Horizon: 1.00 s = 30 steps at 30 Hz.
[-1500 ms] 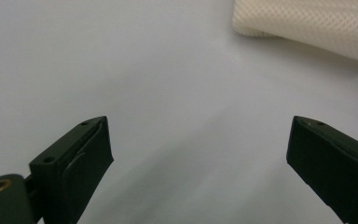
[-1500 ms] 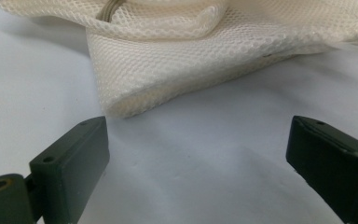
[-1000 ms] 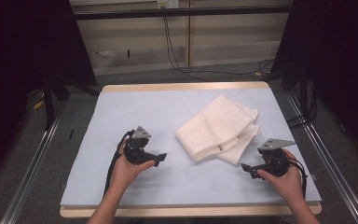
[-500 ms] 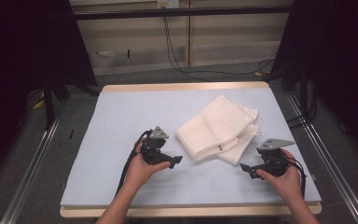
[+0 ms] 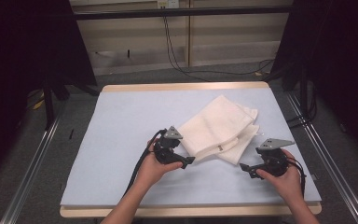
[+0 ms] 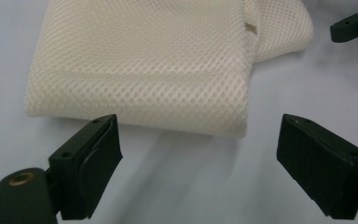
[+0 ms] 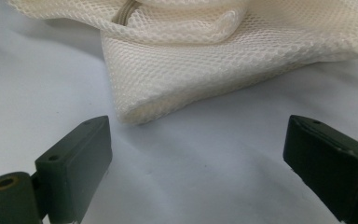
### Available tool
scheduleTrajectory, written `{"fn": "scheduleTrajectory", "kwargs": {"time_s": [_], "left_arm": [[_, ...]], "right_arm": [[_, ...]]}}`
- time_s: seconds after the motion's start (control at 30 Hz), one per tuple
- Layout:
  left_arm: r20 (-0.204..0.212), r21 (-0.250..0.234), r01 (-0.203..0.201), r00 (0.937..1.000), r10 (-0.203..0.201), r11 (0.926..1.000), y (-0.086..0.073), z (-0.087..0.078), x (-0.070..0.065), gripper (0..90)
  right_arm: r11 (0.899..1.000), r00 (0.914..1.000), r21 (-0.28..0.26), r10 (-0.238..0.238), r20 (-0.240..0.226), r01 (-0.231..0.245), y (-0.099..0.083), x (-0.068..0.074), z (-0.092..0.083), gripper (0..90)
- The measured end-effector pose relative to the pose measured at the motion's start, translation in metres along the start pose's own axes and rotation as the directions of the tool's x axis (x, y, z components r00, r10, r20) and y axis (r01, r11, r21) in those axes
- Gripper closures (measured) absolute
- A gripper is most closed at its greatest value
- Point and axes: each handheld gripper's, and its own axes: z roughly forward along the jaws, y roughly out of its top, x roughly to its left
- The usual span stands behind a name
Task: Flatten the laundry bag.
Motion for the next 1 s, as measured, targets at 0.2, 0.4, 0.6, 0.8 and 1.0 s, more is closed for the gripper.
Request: {"fn": "scheduleTrajectory", "kwargs": {"time_s": [0.2, 0.4, 0.6, 0.8, 1.0], "left_arm": [[0.005, 0.013, -0.032, 0.9995, 0.032, 0.9994, 0.006, 0.007, -0.009, 22.7], [0.004, 0.017, -0.035, 0.9994, 0.035, 0.9992, 0.012, 0.011, -0.012, 28.4], [-0.003, 0.020, -0.017, 0.9998, 0.017, 0.9997, 0.011, 0.014, -0.012, 31.4], [-0.020, 0.037, -0.023, 0.9995, 0.024, 0.9990, 0.011, 0.016, -0.012, 34.7], [-0.028, 0.067, -0.030, 0.9991, 0.032, 0.9973, 0.010, 0.016, -0.012, 32.9]], "right_arm": [[1.000, 0.9999, 0.003, -0.005, -0.010, 0.005, 0.000, 0.004, 0.000, 8.9], [1.000, 0.9999, -0.002, 0.000, -0.012, 0.000, 0.001, 0.005, 0.001, 11.5], [1.000, 0.9995, -0.005, 0.003, -0.031, -0.003, 0.003, 0.008, 0.002, 21.5], [1.000, 0.9962, 0.006, -0.028, -0.082, 0.029, 0.005, 0.012, 0.006, 34.3], [0.999, 0.9943, 0.003, -0.045, -0.097, 0.045, 0.007, 0.017, 0.007, 48.1]]}}
